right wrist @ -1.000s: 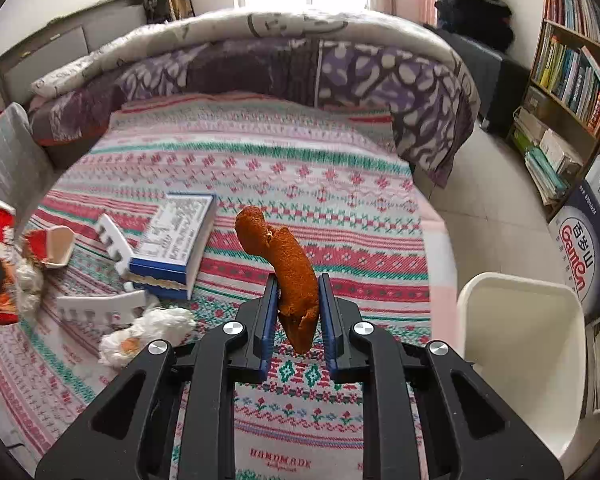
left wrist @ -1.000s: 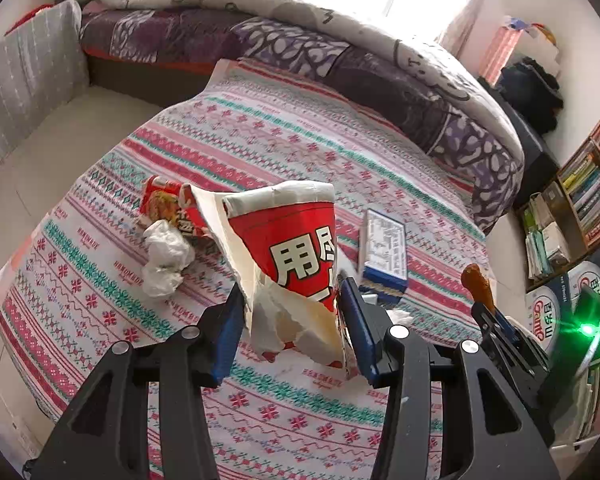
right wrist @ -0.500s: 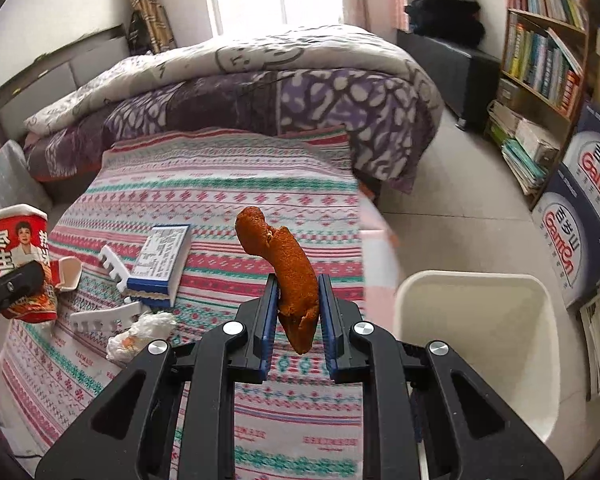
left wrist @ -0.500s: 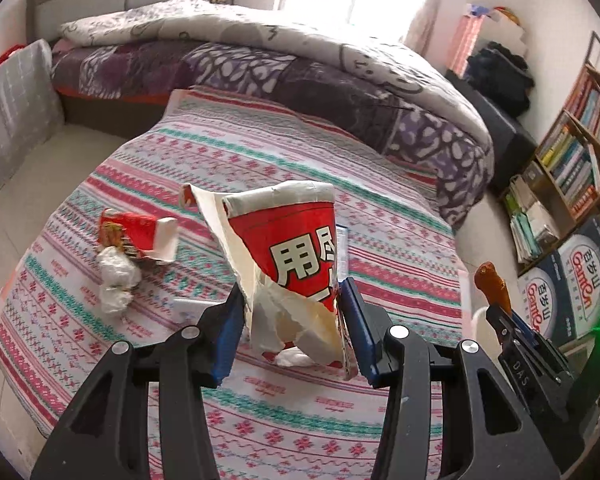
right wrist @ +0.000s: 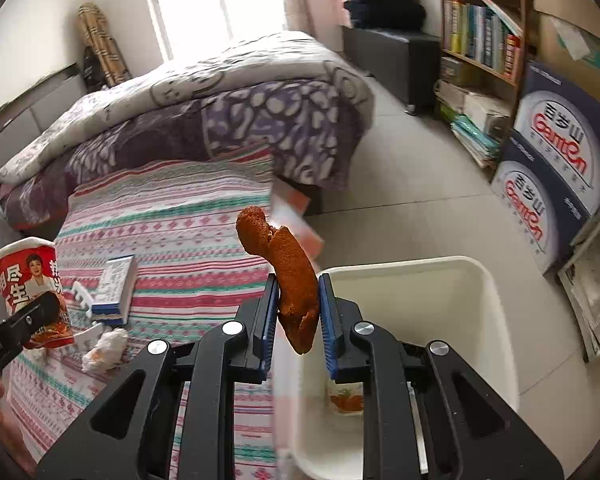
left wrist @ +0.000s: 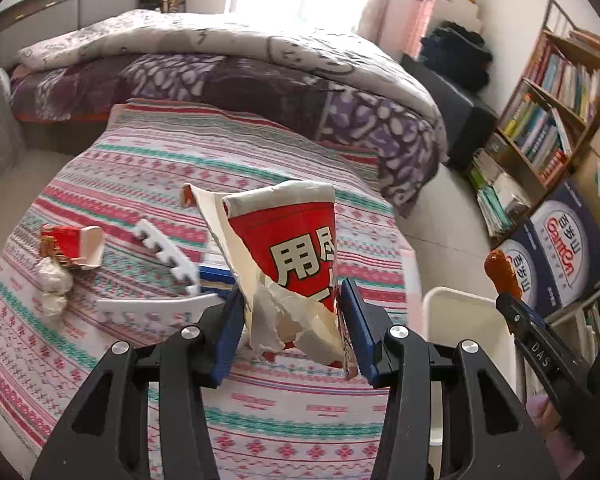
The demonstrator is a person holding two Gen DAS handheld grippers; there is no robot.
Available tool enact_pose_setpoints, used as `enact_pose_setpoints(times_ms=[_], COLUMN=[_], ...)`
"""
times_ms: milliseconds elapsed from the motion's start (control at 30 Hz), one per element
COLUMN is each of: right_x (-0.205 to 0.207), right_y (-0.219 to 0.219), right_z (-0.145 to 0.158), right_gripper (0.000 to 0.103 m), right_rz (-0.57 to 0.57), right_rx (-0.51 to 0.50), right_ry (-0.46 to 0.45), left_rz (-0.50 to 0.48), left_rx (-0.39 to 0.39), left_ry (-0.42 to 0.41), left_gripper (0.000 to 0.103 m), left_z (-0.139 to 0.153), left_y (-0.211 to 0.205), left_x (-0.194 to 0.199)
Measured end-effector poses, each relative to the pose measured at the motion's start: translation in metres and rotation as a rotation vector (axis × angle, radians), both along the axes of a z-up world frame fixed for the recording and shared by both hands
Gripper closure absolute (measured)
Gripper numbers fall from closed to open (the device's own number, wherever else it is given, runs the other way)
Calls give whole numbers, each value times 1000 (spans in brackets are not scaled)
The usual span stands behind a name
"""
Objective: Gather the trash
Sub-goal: 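Carry the wrapper and peel over the bin and open both grippers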
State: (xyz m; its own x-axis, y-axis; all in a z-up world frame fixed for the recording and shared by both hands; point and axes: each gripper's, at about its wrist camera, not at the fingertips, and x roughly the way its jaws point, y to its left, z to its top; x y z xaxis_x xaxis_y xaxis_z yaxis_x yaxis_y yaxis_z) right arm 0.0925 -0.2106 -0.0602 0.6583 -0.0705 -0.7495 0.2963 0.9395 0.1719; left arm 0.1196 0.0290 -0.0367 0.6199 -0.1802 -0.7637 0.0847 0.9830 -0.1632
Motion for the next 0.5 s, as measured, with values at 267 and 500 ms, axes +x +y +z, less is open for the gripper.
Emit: enact_pose_setpoints(times_ms=[267, 500], right_x=[-17, -33], right_y=[-44, -82], right_z=[-6, -13], right_gripper=[83, 79], right_rz=[-98, -193], right_rx=[27, 84], right_ry=[36, 59], left_rz=[-89, -177], left_rx=[10, 10], left_ry=[4, 9], left_gripper=[55, 55], left_z=[-7, -13], left_y=[-42, -79], left_x=[-3, -8])
